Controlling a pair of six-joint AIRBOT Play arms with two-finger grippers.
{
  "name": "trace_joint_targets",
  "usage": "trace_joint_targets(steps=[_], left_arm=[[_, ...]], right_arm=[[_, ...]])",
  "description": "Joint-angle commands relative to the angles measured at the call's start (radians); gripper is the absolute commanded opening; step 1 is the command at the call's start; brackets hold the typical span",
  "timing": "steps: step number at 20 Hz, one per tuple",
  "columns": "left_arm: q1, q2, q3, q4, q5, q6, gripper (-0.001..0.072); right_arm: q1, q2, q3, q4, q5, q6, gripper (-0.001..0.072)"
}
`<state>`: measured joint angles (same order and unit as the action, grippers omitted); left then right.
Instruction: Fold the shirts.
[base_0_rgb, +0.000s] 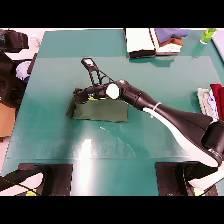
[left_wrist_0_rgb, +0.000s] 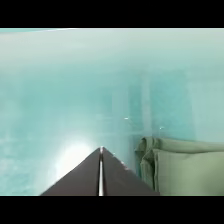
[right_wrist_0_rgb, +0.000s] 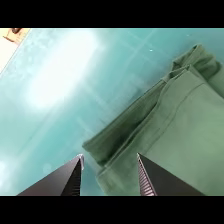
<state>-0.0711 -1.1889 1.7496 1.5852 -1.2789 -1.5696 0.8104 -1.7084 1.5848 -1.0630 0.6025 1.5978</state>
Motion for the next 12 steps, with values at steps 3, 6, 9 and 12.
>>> trace_joint_targets(steps=[3,6,9,12], left_arm=[[0.004,0.010,-0.002,-0.060,-0.022,0.008,0.0036],[0.004,0.009,-0.002,-0.156,-0.003,0.013,0.0036],[0.004,0.008,-0.002,-0.213,0.023,0.034,0.0036],[0.004,0.008,-0.002,-0.238,0.038,0.034,0.0036]], right_arm=[[-0.182,0.171,-0.157,-0.120,0.211,0.027,0.0411],[-0.344,0.312,-0.350,-0.126,0.375,0.056,0.0411],[-0.453,0.400,-0.495,-0.116,0.418,0.087,0.0500],[-0.486,0.415,-0.563,-0.043,0.378,0.089,0.0618]])
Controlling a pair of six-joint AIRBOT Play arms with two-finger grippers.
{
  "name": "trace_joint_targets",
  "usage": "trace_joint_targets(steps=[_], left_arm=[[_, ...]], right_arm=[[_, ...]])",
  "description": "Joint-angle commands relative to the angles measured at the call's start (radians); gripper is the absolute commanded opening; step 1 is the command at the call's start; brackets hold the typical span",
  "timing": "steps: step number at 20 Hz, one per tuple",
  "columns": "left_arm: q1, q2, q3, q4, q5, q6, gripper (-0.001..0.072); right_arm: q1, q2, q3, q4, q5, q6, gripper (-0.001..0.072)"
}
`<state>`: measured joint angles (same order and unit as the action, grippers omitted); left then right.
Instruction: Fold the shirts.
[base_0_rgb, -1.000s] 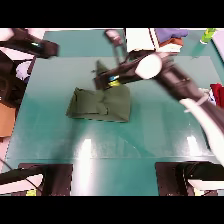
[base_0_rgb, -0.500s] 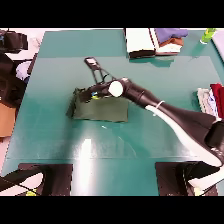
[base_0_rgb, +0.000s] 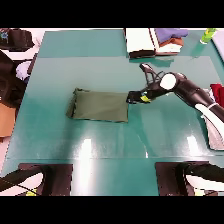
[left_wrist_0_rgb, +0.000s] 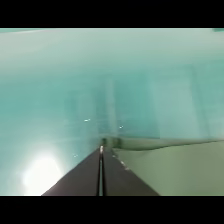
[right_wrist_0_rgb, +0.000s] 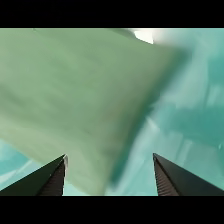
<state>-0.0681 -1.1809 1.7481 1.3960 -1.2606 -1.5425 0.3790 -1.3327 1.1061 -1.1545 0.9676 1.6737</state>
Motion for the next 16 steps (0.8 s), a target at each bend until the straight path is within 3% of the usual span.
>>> trace_joint_targets(steps=[1,7,10,12,14,16], left_arm=[[0.001,0.000,0.000,-0.056,0.019,0.007,0.0036],[0.001,0.000,0.000,-0.070,0.003,0.021,0.0036],[0.001,0.000,0.000,-0.070,-0.014,0.026,0.0036],[0.001,0.000,0.000,-0.070,-0.020,0.026,0.0036],[0.001,0.000,0.000,-0.074,-0.027,0.025,0.0036],[0.001,0.000,0.000,-0.077,-0.035,0.026,0.0036]], right_arm=[[-0.052,0.027,-0.086,0.077,-0.001,0.014,0.0618],[0.037,-0.123,-0.083,0.152,-0.133,0.112,0.0616],[0.084,-0.170,-0.076,0.206,-0.228,0.114,0.0602],[0.100,-0.210,-0.028,0.209,-0.216,0.114,0.0591],[0.110,-0.244,0.036,0.209,-0.210,0.113,0.0538],[0.121,-0.275,0.109,0.151,-0.176,0.104,0.0282]])
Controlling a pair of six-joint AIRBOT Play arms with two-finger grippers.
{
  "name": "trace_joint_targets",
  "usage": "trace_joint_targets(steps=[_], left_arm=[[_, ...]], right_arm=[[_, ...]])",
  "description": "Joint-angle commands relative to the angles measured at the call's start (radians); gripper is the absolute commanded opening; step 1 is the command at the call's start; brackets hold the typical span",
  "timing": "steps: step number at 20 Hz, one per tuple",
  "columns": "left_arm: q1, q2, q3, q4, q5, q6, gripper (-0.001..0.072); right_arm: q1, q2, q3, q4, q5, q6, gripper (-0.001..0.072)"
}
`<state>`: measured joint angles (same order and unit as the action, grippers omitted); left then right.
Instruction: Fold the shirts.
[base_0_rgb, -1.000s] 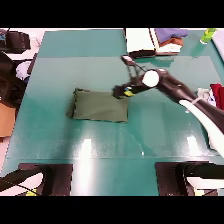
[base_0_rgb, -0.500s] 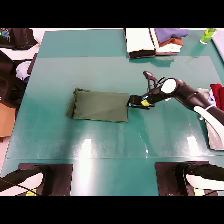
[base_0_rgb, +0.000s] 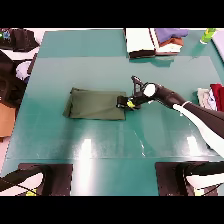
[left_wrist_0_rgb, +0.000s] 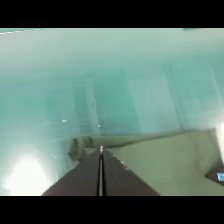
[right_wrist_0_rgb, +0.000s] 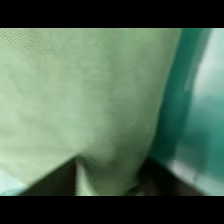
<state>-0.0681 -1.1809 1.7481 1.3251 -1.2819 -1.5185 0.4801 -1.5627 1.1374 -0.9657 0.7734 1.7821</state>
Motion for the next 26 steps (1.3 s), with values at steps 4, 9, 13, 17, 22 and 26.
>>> trace_joint_targets(steps=[4,9,13,17,22,26], left_arm=[[-0.043,0.000,0.000,-0.010,-0.019,0.010,0.0035],[-0.231,0.000,-0.053,-0.008,0.018,0.010,0.0035],[-0.338,0.000,-0.104,0.000,0.035,0.010,0.0036],[-0.374,0.000,-0.113,-0.001,0.067,0.009,0.0036],[-0.374,0.000,-0.113,-0.002,0.107,-0.003,0.0036],[-0.374,0.000,-0.113,-0.002,0.123,-0.026,0.0036]], right_arm=[[0.026,-0.068,0.211,-0.225,0.087,-0.020,0.0017],[-0.136,0.001,0.402,-0.481,0.321,-0.022,0.0017],[-0.416,0.099,0.493,-0.554,0.443,-0.110,0.0016],[-0.758,0.167,0.546,-0.552,0.480,-0.179,0.0017],[-1.121,0.162,0.584,-0.423,0.466,-0.233,0.0016],[-1.262,0.117,0.584,-0.305,0.471,-0.239,0.0016]])
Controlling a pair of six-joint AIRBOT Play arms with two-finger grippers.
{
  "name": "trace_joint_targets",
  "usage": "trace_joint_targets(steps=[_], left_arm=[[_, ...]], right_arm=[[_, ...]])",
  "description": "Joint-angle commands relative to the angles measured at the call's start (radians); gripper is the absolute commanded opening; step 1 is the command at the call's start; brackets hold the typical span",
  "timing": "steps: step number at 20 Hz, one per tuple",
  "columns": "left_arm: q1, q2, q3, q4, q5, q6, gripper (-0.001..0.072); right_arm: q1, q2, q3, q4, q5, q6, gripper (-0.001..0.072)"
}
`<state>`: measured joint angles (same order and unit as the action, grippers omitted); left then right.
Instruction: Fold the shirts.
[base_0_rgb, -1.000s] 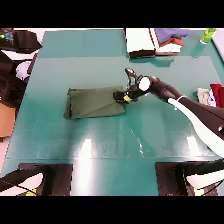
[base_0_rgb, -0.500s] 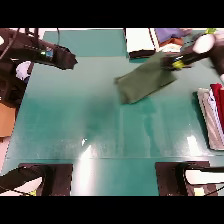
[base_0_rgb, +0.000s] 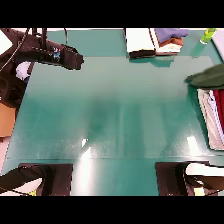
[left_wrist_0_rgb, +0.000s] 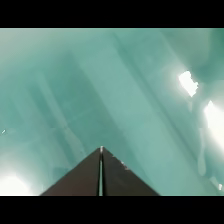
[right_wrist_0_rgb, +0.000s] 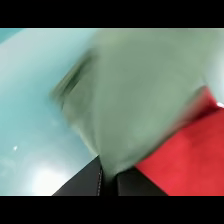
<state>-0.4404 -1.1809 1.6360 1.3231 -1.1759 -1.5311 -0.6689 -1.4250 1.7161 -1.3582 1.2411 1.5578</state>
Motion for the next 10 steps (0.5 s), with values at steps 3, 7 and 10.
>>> trace_joint_targets(steps=[3,7,10], left_arm=[[-0.002,0.000,0.000,-0.001,0.017,-0.014,0.0036],[-0.002,0.000,-0.001,0.000,0.016,-0.013,0.0036],[-0.002,0.000,-0.001,0.000,0.015,-0.013,0.0036]], right_arm=[[-0.108,-0.020,0.016,0.084,-0.026,-0.023,0.0016],[-0.071,-0.021,0.179,0.084,-0.024,-0.023,0.0016],[-0.061,-0.021,0.327,0.084,0.024,-0.023,0.0015]])
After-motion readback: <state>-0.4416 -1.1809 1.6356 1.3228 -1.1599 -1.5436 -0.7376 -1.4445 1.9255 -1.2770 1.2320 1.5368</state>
